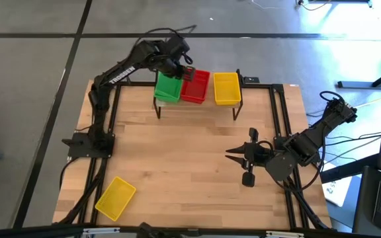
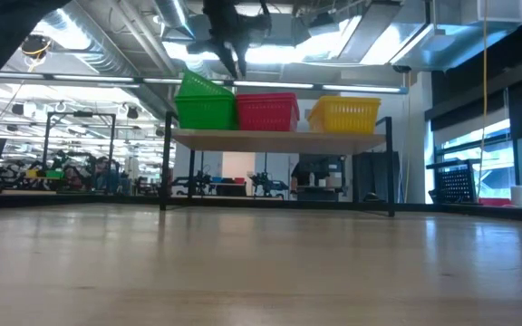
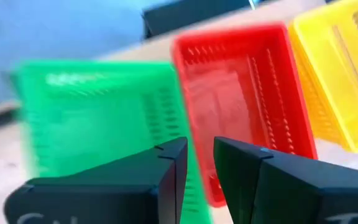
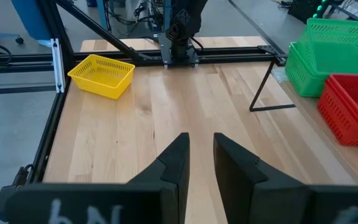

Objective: Stack baskets on shelf by color
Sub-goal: Stack the green bin on top of the green bins on the shelf

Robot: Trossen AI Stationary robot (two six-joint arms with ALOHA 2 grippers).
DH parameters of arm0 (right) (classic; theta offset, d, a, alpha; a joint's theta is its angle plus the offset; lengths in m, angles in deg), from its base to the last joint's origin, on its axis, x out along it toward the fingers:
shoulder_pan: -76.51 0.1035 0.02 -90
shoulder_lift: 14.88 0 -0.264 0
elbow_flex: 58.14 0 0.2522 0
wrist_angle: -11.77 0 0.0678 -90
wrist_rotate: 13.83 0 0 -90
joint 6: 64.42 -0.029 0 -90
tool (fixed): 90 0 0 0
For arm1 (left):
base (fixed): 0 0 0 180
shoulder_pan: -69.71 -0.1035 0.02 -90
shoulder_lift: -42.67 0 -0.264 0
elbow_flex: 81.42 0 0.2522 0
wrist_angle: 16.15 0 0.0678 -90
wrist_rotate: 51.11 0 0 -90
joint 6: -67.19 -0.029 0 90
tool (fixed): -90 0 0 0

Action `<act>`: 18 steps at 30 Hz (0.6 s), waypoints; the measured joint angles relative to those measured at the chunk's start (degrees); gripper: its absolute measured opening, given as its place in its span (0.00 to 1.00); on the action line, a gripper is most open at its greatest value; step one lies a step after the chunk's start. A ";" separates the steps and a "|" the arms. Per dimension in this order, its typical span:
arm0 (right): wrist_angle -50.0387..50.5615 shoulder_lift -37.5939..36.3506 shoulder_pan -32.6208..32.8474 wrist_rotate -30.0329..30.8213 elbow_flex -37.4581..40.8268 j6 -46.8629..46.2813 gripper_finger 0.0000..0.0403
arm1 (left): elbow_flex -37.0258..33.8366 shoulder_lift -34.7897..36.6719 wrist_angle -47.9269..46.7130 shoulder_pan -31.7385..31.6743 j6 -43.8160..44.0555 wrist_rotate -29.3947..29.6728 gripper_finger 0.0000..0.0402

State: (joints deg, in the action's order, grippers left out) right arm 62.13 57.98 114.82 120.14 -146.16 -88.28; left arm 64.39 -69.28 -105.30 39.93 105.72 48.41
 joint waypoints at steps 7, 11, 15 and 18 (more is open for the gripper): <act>-0.02 0.02 0.01 0.02 0.01 0.03 0.17 | 0.09 4.38 -4.76 -0.90 -4.79 8.08 0.17; 0.00 0.02 0.01 0.01 0.00 0.07 0.17 | 0.03 4.31 -13.02 -2.41 -4.41 8.41 0.17; 0.04 0.02 0.00 0.02 0.02 0.09 0.17 | 0.02 4.34 -14.39 -2.82 -4.35 8.56 0.17; 0.04 0.02 0.00 0.00 0.02 0.13 0.17 | 0.02 4.31 -14.22 -2.73 -4.36 8.38 0.17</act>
State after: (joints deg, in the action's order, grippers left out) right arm 62.17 58.00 114.82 120.14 -146.13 -88.15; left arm 64.41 -64.97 -119.52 37.20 101.35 56.79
